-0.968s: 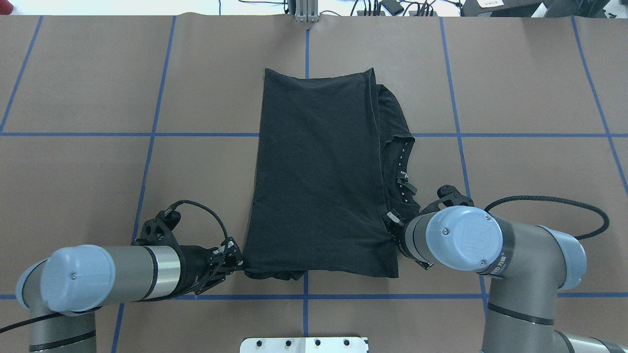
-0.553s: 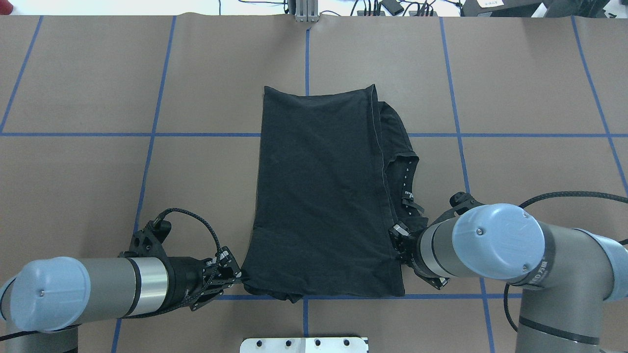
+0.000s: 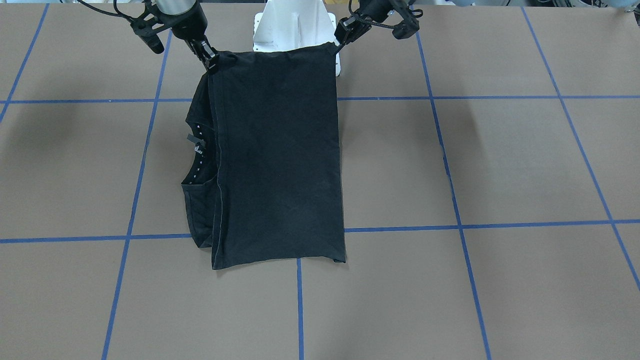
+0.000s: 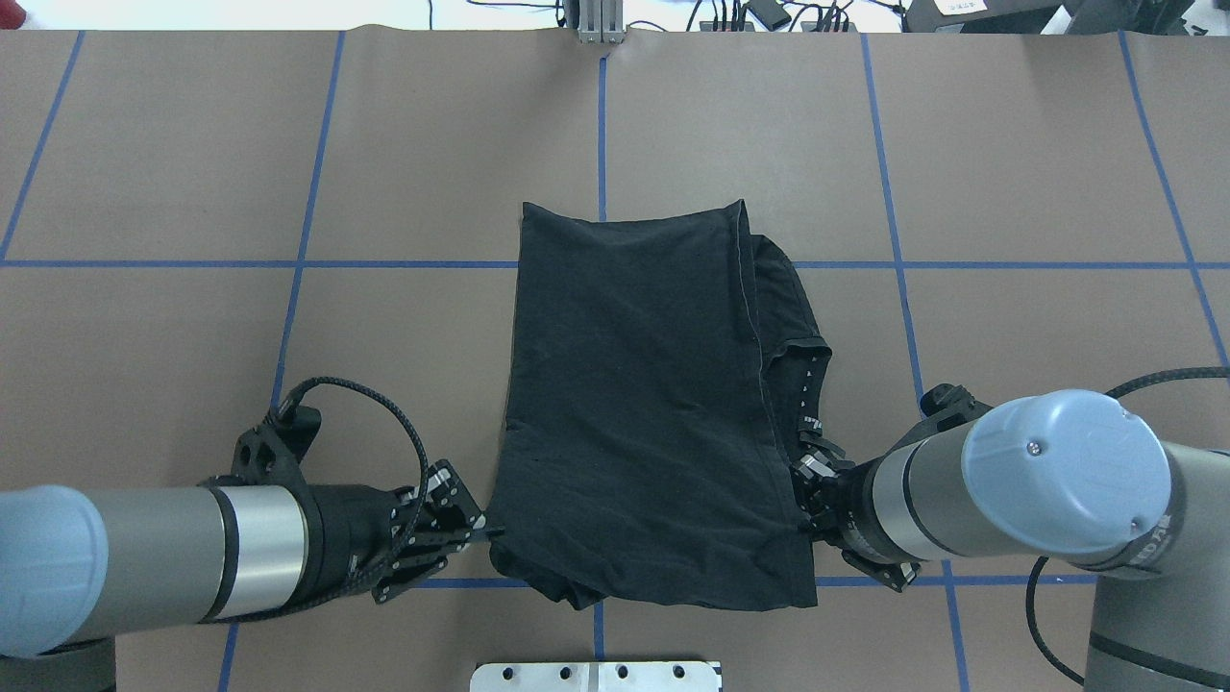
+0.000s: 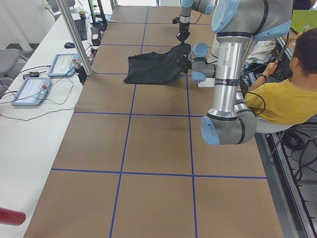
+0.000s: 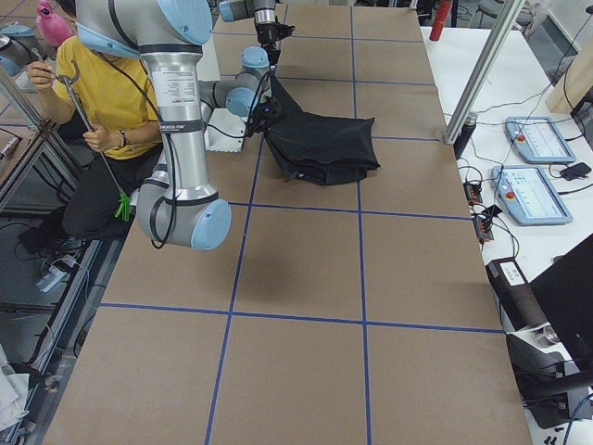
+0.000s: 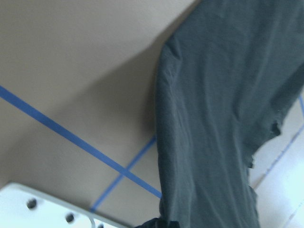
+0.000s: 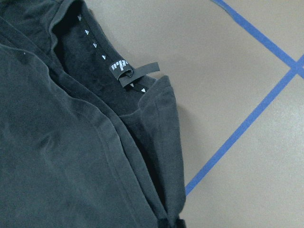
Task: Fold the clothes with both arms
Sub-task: 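Lift the near edge with both grippers and fold it away from the robot, then release the folded edge with both grippers and raise them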
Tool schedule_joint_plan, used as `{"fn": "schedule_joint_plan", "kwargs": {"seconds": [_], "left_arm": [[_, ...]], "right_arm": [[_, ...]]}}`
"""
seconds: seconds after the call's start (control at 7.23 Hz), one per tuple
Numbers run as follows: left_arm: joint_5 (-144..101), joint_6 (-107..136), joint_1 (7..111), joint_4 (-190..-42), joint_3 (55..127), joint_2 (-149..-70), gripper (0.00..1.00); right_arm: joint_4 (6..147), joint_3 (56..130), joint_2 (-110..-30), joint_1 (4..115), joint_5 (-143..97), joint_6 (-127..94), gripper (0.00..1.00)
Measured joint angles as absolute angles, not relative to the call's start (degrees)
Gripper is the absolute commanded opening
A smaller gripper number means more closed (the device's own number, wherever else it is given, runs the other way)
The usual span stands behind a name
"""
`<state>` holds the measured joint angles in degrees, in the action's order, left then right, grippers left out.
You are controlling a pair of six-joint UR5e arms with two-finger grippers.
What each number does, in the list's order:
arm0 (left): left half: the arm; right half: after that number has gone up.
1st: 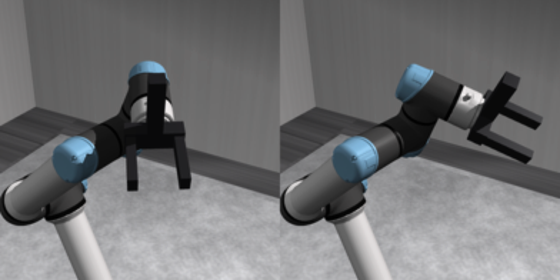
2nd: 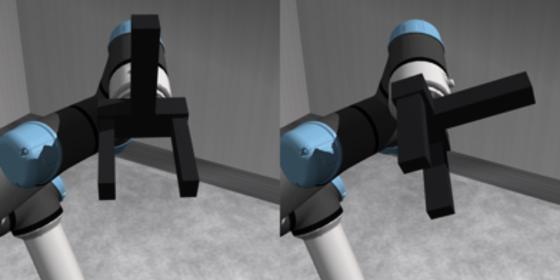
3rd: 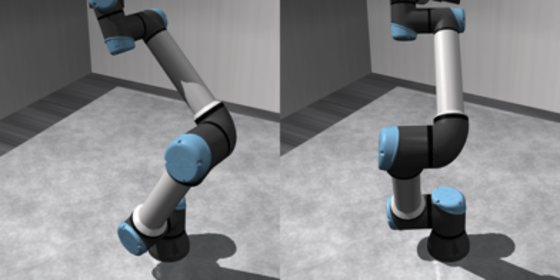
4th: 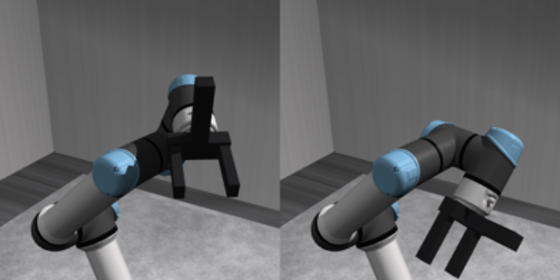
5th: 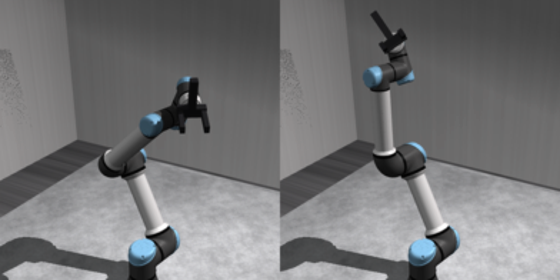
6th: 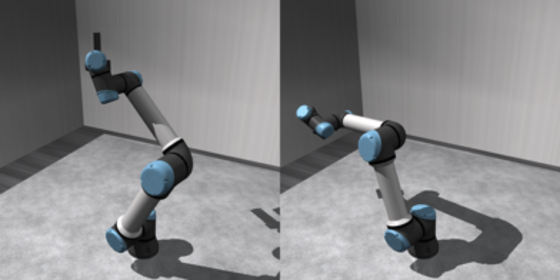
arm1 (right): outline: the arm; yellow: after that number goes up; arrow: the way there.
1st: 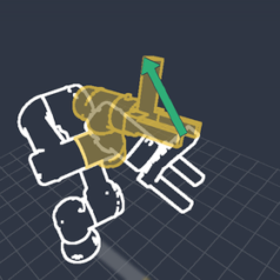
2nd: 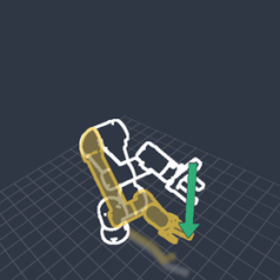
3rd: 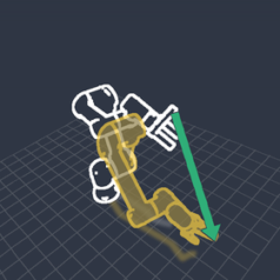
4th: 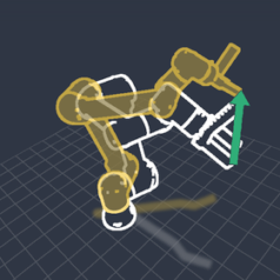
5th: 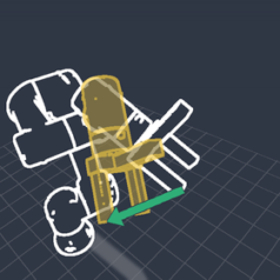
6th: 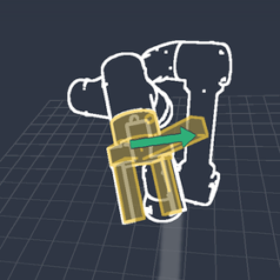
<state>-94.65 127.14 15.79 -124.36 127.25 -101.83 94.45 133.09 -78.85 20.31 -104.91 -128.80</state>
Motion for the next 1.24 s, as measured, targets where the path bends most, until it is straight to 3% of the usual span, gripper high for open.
{"fn": "schedule_joint_plan", "kwargs": {"seconds": [0.28, 0.55, 0.69, 0.83, 0.97, 1.24], "left_arm": [[-98.8, 121.9, 25.3, -123.5, 119.5, -108.6, 0.0], [-102.4, 116.3, 34.2, -123.8, 108.2, -116.3, 0.0], [-103.3, 113.5, 37.5, -124.2, 101.8, -120.0, 0.32], [-103.6, 110.6, 40.0, -126.7, 93.0, -124.1, 0.91], [-103.6, 108.3, 41.7, -131.6, 83.7, -127.4, 1.0], [-103.4, 104.4, 44.8, -138.5, 68.8, -133.8, 1.0]], "right_arm": [[94.5, 130.0, -77.1, 27.2, -108.8, -125.3, 0.0], [94.5, 118.9, -68.8, 35.7, -113.8, -119.7, 0.0], [94.3, 111.6, -64.0, 39.0, -114.9, -115.3, 0.0], [94.0, 102.2, -58.4, 41.6, -115.7, -109.9, 0.99], [92.5, 91.7, -52.8, 43.6, -116.0, -105.1, 1.0], [82.1, 73.8, -45.6, 47.6, -116.1, -99.0, 1.0]]}}
